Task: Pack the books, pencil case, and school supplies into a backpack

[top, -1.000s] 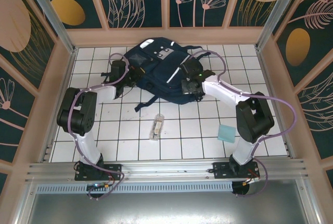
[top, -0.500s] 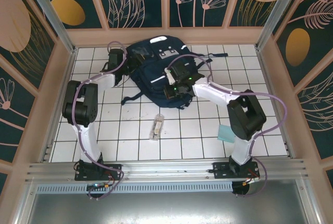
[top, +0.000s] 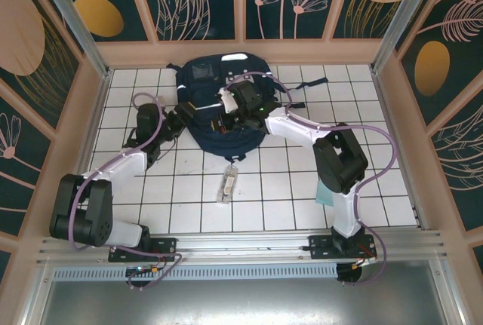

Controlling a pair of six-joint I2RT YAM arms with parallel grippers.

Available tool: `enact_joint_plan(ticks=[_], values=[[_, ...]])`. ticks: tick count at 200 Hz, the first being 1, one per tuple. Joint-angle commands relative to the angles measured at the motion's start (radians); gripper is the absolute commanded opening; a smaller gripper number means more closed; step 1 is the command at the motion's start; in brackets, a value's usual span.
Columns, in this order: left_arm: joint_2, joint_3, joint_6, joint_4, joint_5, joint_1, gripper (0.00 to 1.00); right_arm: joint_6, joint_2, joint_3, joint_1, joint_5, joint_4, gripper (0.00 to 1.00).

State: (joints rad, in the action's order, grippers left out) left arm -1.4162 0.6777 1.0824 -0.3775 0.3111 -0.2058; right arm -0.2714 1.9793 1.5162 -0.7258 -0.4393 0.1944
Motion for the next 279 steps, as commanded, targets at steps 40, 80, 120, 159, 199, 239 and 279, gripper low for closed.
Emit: enact_joint_plan(ticks=[40, 80, 120, 159, 199, 239, 279], values=[[-0.151, -0.025, 0.216, -0.283, -0.02, -0.083, 0.65, -0.075, -0.011, -0.011, -0.042, -0.068, -0.092, 0.0], [-0.26, -0.001, 0.243, -0.362, -0.04, -0.101, 0.34, -0.073, -0.025, -0.055, -0.053, -0.029, -0.073, 0.0], [-0.229, 0.003, 0.189, -0.31, -0.087, -0.1, 0.0, 0.005, -0.045, -0.11, -0.057, 0.126, 0.069, 0.0], [-0.189, 0.038, 0.12, -0.221, -0.106, -0.093, 0.0, 0.104, -0.089, -0.172, -0.055, 0.282, 0.218, 0.0], [-0.174, 0.055, 0.089, -0.179, -0.09, -0.073, 0.0, 0.133, -0.164, -0.232, 0.006, 0.383, 0.272, 0.0], [-0.158, 0.042, 0.101, -0.186, -0.057, -0.073, 0.0, 0.068, -0.185, -0.208, 0.006, 0.286, 0.172, 0.0], [-0.115, 0.011, 0.141, -0.216, -0.067, -0.092, 0.0, -0.187, -0.123, -0.107, -0.051, 0.19, 0.073, 0.28]])
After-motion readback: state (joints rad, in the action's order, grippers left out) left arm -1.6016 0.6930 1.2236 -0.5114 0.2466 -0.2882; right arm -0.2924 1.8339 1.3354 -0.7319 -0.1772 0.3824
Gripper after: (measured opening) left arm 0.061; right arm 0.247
